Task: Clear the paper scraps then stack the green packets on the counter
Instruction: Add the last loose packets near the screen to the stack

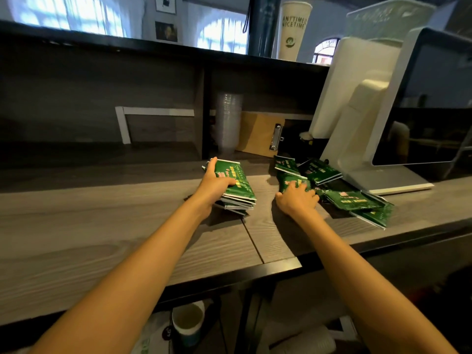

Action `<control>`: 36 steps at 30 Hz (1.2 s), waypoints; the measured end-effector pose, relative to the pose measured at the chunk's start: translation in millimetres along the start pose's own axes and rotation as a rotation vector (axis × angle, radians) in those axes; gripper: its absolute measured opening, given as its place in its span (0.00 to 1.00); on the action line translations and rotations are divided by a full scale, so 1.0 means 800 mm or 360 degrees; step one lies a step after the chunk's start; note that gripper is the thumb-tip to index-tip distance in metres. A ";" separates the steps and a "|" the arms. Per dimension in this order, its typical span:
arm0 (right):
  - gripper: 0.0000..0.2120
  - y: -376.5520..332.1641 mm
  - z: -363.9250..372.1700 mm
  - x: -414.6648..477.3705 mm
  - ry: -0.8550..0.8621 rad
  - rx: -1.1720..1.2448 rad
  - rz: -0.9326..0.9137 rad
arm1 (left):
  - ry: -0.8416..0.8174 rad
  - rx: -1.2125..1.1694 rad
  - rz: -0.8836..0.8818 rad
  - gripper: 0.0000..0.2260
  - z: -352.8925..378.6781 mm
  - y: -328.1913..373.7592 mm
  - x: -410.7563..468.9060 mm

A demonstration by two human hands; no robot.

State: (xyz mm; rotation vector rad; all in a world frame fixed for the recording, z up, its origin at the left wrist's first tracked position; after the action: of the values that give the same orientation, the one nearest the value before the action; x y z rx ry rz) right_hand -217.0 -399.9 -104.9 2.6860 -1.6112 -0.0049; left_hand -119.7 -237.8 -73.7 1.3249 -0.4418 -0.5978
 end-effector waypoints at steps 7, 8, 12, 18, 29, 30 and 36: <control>0.14 -0.044 -0.015 -0.030 0.0480 0.0140 -0.0552 | 0.0132 0.0005 0.0058 0.33 -0.024 0.002 0.005; 0.13 -0.051 -0.017 -0.033 0.0523 0.0145 -0.0563 | 0.0164 0.0010 0.0087 0.33 -0.031 0.004 0.007; 0.15 -0.073 -0.026 -0.036 0.0648 0.0237 -0.0573 | 0.0275 0.0044 0.0121 0.25 -0.060 0.012 0.014; 0.19 -0.129 -0.032 -0.040 0.0751 0.0451 -0.0933 | 0.0338 -0.0049 0.0041 0.10 -0.090 0.006 0.027; 0.26 -0.144 -0.022 -0.056 0.0240 0.1133 -0.1457 | 0.0256 -0.0217 -0.0074 0.25 -0.101 0.003 0.032; 0.23 -0.138 -0.026 -0.054 0.0228 0.1267 -0.1329 | 0.0262 -0.0221 -0.0069 0.25 -0.101 0.002 0.031; 0.20 -0.074 -0.018 0.013 0.0358 0.0303 -0.0084 | 0.0174 -0.0215 0.0015 0.26 -0.090 0.000 0.029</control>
State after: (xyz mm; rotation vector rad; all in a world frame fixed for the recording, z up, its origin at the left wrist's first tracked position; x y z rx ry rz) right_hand -159.4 -381.1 -91.2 2.7419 -1.5445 0.4555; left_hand -57.5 -197.2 -88.5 1.2192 -0.3124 -0.5352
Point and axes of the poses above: each hand's wrist, its own x-axis towards the middle knuckle, its own z-axis out of the palm, y = z × x, the point moved 2 cm from there along x, towards the middle knuckle, and after that the axes turned 15 degrees about -x, right-handed, at the moved point
